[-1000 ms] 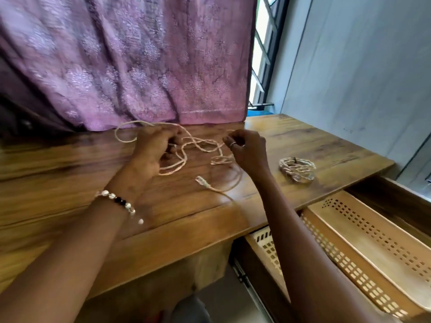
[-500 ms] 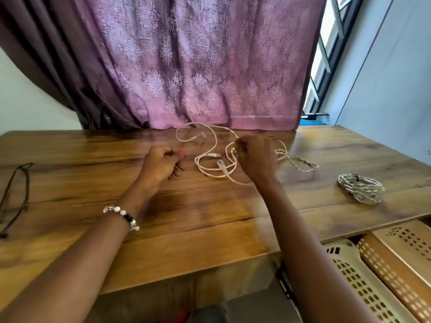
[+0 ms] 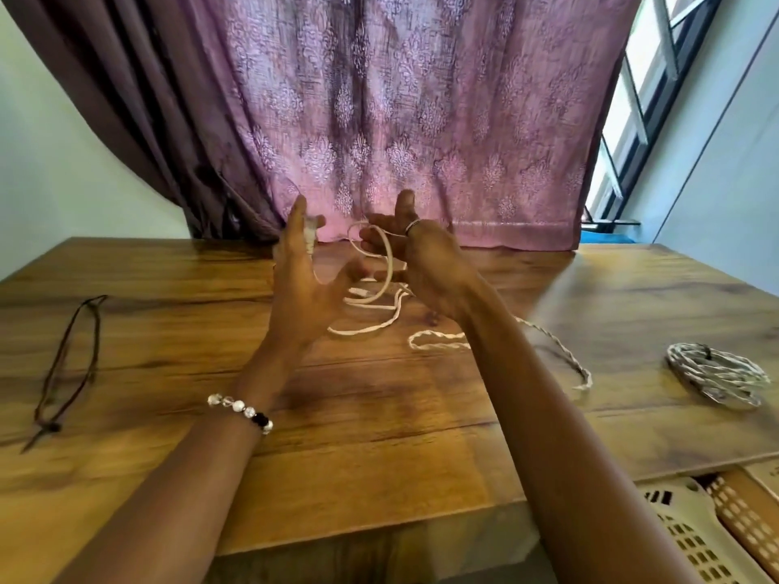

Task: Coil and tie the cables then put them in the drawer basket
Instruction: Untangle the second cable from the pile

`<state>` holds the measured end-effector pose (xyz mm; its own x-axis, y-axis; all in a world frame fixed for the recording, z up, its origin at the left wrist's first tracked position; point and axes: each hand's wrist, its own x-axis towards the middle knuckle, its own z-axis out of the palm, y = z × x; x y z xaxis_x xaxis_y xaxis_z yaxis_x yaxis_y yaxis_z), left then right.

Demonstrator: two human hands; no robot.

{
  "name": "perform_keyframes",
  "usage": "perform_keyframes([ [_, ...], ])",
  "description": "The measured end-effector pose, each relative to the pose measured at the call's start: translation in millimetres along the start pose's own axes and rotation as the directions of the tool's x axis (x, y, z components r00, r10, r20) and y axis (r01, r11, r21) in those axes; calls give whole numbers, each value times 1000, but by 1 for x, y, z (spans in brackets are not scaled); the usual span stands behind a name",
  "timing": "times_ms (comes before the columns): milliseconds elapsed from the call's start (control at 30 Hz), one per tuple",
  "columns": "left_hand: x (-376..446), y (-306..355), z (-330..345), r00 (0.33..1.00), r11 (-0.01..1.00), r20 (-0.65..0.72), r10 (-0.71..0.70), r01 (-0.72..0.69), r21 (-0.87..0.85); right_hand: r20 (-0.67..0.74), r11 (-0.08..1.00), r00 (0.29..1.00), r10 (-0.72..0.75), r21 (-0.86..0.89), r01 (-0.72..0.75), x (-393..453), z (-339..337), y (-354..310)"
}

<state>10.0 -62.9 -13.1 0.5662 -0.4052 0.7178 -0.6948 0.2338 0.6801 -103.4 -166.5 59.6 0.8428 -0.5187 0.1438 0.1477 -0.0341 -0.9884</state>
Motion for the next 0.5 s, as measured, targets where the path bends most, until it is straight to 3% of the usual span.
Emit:
perform_keyframes([
  [33,-2,-2,-1,999,976,-21,44,-39,215,19,1000,1000,18,-4,-18,3,0,1],
  [100,-4,-7,-1,989,772,-45,138,-79,630,76,995,997,2,-100,6,10,-4,5],
  [133,-5,-7,1,984,681,-19,177,-108,725,103,983,995,-15,-182,34,12,-7,7],
  [167,-4,-9,3,981,667,25,191,-148,730,125,964,992,-29,-260,61,14,-11,9],
  [233,-2,-14,9,991,868,87,105,-134,479,155,926,987,-43,-364,97,15,-18,12],
  [267,-2,-17,12,995,968,95,34,-56,243,151,915,987,-47,-389,103,14,-22,12],
  [300,-3,-19,14,995,999,89,-45,45,3,123,909,991,-57,-404,102,14,-26,13],
  [367,-4,-21,17,974,906,105,-200,225,-358,-9,884,993,-118,-456,101,15,-39,13],
  [400,-4,-20,17,958,848,121,-260,287,-446,-82,834,981,-175,-542,104,16,-48,14],
  [467,-1,-15,16,931,819,102,-350,358,-448,-71,666,977,-200,-742,82,16,-68,13],
  [500,1,-14,16,921,817,79,-381,376,-438,9,551,993,-119,-832,73,13,-75,12],
])
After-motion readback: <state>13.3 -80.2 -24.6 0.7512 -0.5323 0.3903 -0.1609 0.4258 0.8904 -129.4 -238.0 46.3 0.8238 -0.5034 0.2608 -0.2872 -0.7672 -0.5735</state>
